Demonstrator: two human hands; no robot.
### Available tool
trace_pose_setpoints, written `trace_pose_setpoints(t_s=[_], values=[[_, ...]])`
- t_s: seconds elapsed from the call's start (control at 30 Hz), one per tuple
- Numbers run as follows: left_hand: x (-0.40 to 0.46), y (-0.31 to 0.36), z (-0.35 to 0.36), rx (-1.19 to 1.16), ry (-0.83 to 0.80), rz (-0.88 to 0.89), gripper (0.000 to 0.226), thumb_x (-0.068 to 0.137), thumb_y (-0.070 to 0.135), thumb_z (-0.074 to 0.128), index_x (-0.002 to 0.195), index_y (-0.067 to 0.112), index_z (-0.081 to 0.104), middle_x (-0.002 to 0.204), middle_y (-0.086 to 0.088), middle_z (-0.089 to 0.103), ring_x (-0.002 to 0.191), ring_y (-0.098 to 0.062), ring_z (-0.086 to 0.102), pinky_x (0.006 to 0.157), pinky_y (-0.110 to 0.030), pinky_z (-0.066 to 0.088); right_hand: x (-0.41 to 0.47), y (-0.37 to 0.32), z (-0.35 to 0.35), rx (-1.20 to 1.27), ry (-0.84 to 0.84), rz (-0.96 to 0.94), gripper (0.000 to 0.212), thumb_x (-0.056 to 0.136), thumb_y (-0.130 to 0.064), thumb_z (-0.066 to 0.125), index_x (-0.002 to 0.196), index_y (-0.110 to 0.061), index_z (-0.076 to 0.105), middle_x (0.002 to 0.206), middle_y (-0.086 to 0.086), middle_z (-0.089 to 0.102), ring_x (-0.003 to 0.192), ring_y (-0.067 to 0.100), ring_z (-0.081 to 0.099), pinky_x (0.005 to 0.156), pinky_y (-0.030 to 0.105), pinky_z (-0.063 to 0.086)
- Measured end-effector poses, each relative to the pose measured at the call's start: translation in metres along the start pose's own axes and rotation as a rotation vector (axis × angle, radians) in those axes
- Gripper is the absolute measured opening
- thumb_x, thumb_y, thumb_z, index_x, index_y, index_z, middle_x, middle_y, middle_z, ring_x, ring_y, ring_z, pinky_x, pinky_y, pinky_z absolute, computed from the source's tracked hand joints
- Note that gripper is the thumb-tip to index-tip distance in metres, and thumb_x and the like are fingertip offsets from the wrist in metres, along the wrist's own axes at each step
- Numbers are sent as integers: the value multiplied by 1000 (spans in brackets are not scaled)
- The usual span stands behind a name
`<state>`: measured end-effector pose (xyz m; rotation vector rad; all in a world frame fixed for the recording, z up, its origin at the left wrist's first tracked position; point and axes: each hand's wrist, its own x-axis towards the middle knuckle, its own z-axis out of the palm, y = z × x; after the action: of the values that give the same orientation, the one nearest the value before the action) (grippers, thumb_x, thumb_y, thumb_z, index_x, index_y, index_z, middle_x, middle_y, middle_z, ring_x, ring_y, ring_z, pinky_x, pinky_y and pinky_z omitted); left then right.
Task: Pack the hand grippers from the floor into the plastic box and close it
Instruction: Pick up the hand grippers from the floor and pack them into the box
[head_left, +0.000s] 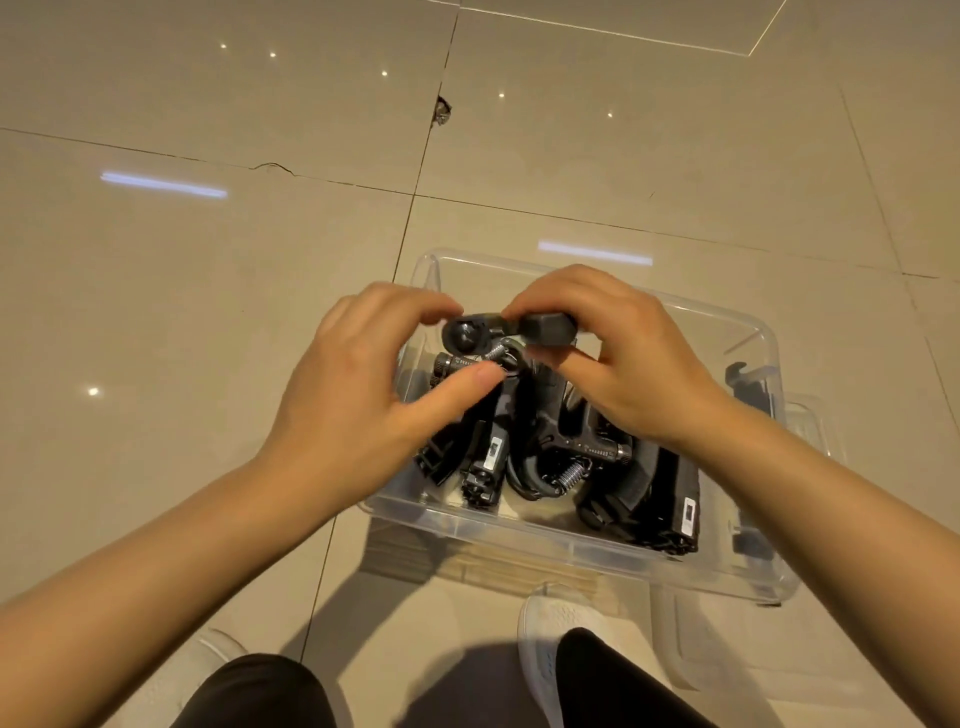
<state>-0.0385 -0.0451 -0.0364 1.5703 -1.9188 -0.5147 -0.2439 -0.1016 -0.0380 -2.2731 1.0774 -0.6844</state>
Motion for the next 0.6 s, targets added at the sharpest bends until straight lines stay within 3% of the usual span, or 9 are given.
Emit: trace_pose_setpoints(t_s=[0.07,0.17,0.23,0.33,0.43,0.5,0.6], values=[[-15,-8,8,4,-31,-8,51,82,61,45,116,26,56,115,12,50,111,-11,45,92,-16,31,2,0,-5,-185,-44,-102,30,79,-7,56,107,-16,64,102,-3,65,94,19,61,79,35,48],[-40,-24,28,103,-48,-30,57,86,57,42,135,28,39,136,3,38,128,-17,34,104,-38,32,6,-2,-7,-568,-213,-299,27,82,-10,50,105,-19,62,99,-2,67,91,24,62,77,36,45],[-52,-36,39,98,-18,-89,59,88,52,39,141,29,28,144,0,30,134,-20,28,104,-49,34,5,-2,5,-683,-388,-351,24,80,-10,57,101,-20,62,95,0,68,90,26,63,79,41,47],[-54,-47,48,67,14,-48,54,89,44,39,140,24,34,144,-3,36,135,-22,31,103,-52,35,0,1,32,-697,-473,-385,13,77,-8,63,86,-17,65,81,2,66,82,29,63,88,46,45],[-54,-51,52,23,32,4,53,89,39,42,138,19,40,142,-3,41,136,-24,32,108,-45,31,-6,9,55,-688,-486,-351,27,82,-9,48,104,-16,62,101,5,65,102,29,59,102,46,38],[-54,-51,53,0,53,10,54,88,38,43,138,18,39,143,-4,40,136,-23,32,110,-41,29,-9,15,62,-636,-439,-323,37,78,-6,55,114,-14,61,114,10,62,109,31,57,98,45,42],[-54,-52,53,-5,64,12,55,87,37,44,139,20,36,144,-5,38,135,-24,33,109,-42,30,-10,25,71,-555,-402,-270,40,76,-4,67,114,-12,62,115,11,63,103,32,60,83,42,52]])
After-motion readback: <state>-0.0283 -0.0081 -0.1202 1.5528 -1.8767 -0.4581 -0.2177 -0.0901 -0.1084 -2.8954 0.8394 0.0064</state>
